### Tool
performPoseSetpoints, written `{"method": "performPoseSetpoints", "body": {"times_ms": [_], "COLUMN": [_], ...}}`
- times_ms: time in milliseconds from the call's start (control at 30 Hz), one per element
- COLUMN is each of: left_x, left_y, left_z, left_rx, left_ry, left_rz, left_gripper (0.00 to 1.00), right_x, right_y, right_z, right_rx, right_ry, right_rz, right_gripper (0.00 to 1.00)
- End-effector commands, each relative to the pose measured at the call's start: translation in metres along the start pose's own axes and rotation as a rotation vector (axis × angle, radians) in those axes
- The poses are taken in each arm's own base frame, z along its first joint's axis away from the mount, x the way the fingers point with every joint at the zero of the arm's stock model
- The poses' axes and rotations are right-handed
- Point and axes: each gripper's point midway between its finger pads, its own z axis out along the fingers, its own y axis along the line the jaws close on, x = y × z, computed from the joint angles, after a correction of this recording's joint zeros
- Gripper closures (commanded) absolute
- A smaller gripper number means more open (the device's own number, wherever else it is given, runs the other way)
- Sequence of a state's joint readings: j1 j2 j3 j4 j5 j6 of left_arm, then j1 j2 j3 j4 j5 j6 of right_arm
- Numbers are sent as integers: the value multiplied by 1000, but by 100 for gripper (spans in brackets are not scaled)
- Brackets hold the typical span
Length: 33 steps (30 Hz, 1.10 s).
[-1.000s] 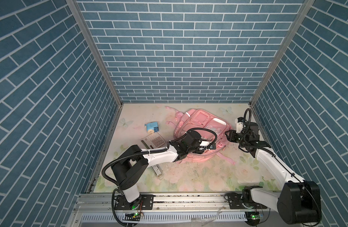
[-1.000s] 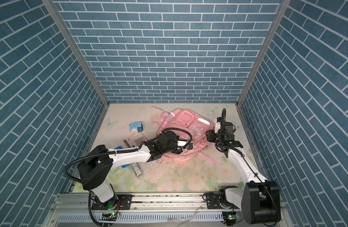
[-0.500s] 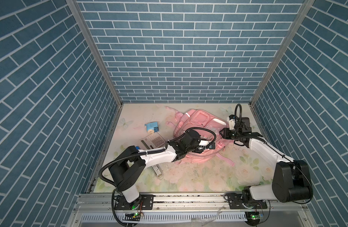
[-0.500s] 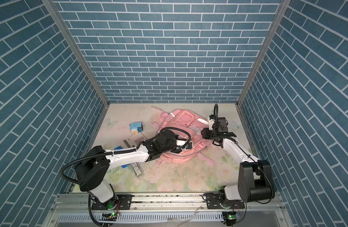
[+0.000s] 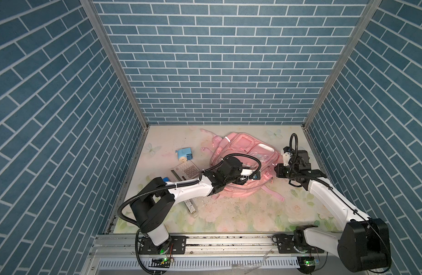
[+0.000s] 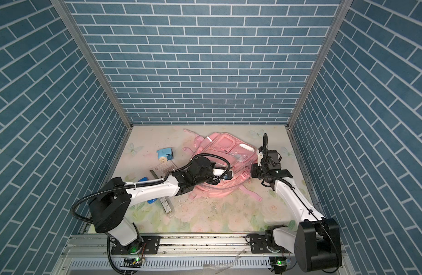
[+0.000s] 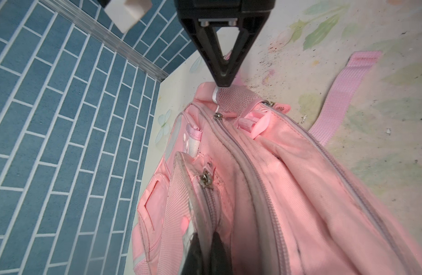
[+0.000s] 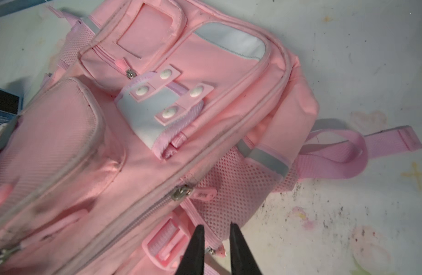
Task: Pack books, pencil case, and school supplies into a backpack
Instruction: Unzip the student bag at the top-center of the table.
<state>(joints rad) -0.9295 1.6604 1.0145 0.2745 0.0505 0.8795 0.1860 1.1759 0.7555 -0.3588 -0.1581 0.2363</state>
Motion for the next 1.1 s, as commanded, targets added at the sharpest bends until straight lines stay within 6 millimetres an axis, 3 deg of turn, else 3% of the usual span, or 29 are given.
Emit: {"method": "performPoseSetpoints", "body": {"times_ms": [0, 100, 200, 400, 633, 1067], "left_x": [-35, -41, -40, -33, -38, -35], "left_y": [41, 37, 40, 48, 57, 76], "left_z": [-24, -32, -40, -51, -58, -70], "left_rx": [-128, -102, -90, -78, -58, -50], "left_ry": [-132, -182, -216, -262, -341, -383], "left_rz": [18, 23, 19, -7, -38, -32], "left_gripper": [100, 100, 100, 100, 100, 100], "right_x": [4, -9, -16, -8, 5, 2], "right_y": [-3, 17, 27, 53, 60, 71], "right_z": [-4, -4, -1, -9, -14, 3], "right_rx": [6, -103, -168, -325, -380, -488], "right_ry": [5, -70, -144, -264, -386, -294], "right_rz": [-45, -166, -266, -417, -457, -468], "right_gripper": [74, 67, 66, 64, 61, 62]}}
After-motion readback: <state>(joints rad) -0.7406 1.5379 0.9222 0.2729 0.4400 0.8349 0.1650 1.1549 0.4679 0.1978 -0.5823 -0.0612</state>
